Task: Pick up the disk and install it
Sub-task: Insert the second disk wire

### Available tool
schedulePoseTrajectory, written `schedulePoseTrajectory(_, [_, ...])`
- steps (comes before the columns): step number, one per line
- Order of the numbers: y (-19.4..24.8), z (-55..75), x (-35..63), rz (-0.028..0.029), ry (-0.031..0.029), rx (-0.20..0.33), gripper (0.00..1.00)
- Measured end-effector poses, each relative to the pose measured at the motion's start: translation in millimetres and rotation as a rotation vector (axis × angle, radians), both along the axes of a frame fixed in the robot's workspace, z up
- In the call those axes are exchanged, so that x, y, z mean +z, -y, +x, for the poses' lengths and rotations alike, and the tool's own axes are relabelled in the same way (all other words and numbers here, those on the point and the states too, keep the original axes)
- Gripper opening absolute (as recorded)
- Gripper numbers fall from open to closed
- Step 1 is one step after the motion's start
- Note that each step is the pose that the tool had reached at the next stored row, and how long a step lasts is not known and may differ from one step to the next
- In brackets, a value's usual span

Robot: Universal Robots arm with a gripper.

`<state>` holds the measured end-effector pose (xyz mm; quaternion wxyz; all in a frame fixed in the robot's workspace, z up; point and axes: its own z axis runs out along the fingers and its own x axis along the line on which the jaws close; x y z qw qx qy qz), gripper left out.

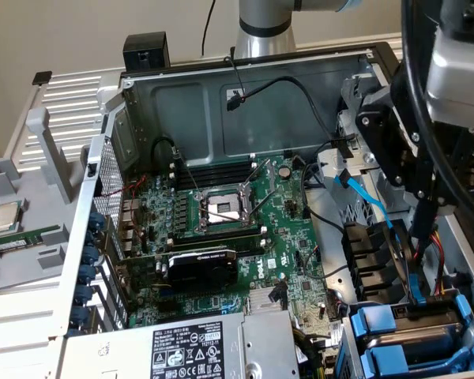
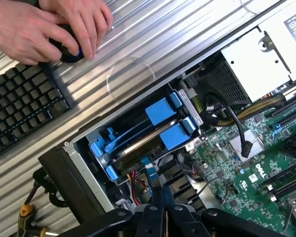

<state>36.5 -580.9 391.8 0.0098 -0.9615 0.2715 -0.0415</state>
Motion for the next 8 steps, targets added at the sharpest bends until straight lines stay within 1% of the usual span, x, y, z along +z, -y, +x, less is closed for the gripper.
schedulePoseTrajectory(8, [0.0,2.4,0.0,0.0028,-0.0003,0.122,0.11])
